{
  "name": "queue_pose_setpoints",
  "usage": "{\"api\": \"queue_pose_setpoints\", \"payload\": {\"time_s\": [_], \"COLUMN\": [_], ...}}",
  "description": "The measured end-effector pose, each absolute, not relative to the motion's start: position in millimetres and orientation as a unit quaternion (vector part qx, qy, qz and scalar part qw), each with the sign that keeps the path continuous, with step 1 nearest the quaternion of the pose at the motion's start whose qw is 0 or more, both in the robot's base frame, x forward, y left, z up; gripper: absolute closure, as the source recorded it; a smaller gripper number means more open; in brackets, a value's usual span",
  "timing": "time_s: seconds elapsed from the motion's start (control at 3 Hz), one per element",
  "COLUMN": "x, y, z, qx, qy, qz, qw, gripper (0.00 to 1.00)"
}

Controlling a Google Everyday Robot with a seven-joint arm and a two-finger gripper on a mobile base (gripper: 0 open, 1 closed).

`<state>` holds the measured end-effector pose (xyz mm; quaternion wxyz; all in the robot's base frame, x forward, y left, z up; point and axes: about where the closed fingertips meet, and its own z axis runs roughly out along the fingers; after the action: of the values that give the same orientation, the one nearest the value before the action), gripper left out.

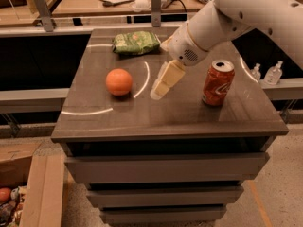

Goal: Pick orange

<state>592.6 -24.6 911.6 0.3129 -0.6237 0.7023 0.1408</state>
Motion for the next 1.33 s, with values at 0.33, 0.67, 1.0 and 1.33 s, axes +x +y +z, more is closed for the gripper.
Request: {"api": "queue_pose_setpoints", "payload": {"time_s": [0.33,0.67,1.0,1.33], "x": [602.3,607.5,611.3,616.8], "y": [-10.4,11.9,33.6,56.5], "z": [900.1,890.7,879.6,867.7], "qx": [-0.606,-0.607,-0.613,-0.621], "qy": [0.706,0.696,0.684,0.671], "qz": [0.169,0.196,0.215,0.231], "qw": [0.327,0.329,0.331,0.333], "gripper": [0.00,0.00,0.00,0.00]}}
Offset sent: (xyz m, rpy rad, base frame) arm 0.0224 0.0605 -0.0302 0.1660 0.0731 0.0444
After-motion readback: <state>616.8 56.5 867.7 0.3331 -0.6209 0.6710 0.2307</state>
